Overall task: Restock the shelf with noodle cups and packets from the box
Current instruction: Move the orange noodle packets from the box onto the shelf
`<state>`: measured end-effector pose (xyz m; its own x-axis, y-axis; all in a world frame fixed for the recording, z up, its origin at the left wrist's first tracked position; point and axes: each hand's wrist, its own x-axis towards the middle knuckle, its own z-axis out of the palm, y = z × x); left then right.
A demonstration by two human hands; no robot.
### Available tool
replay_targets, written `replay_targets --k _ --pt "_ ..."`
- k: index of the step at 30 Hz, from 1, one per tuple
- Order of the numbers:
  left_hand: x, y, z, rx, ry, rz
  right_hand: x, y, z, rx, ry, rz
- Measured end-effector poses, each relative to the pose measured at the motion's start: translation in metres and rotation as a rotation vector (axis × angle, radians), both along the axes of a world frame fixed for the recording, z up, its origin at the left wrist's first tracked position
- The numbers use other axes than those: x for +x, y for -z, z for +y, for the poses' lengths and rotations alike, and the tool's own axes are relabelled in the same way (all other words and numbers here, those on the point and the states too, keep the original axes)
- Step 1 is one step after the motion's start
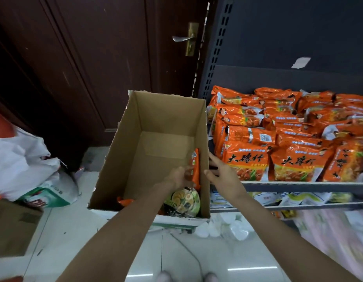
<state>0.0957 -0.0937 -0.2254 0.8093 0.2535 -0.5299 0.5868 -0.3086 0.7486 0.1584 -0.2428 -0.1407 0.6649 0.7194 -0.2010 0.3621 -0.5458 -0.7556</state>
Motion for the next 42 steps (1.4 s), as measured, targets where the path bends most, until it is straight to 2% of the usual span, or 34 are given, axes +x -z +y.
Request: replay_targets --k 6,11,14,20,28,34,39,42 --pt "0.008 0.0 -0.005 0.157 -0.116 -0.011 0.002 0.003 -0.002 0.042 0.009 0.047" --pt "0.008 -0.005 -0.004 0.138 -0.239 -0.05 0.002 0.002 -0.002 0.061 0.022 0.062" --pt "0.001 -0.022 0.002 0.119 -0.316 -0.167 0.001 -0.002 -0.001 0.066 0.013 0.069" --pt "-0.023 -0.077 0.007 0.162 -0.408 -0.453 -0.001 -0.02 0.004 -0.001 -0.063 -0.081" --pt "-0.014 -0.185 -0.032 0.171 -0.469 -0.803 0.014 -0.085 -0.011 0.298 -0.12 -0.115" --pt "0.037 -0.232 -0.108 0.076 -0.478 -0.892 0.056 -0.119 -0.088 0.442 0.021 -0.303" --pt "0.093 -0.252 -0.204 -0.024 -0.443 -0.895 0.111 -0.132 -0.186 0.444 0.074 -0.428" --pt "0.129 -0.255 -0.247 -0.014 -0.374 -0.898 0.146 -0.137 -0.233 0.457 0.067 -0.461"
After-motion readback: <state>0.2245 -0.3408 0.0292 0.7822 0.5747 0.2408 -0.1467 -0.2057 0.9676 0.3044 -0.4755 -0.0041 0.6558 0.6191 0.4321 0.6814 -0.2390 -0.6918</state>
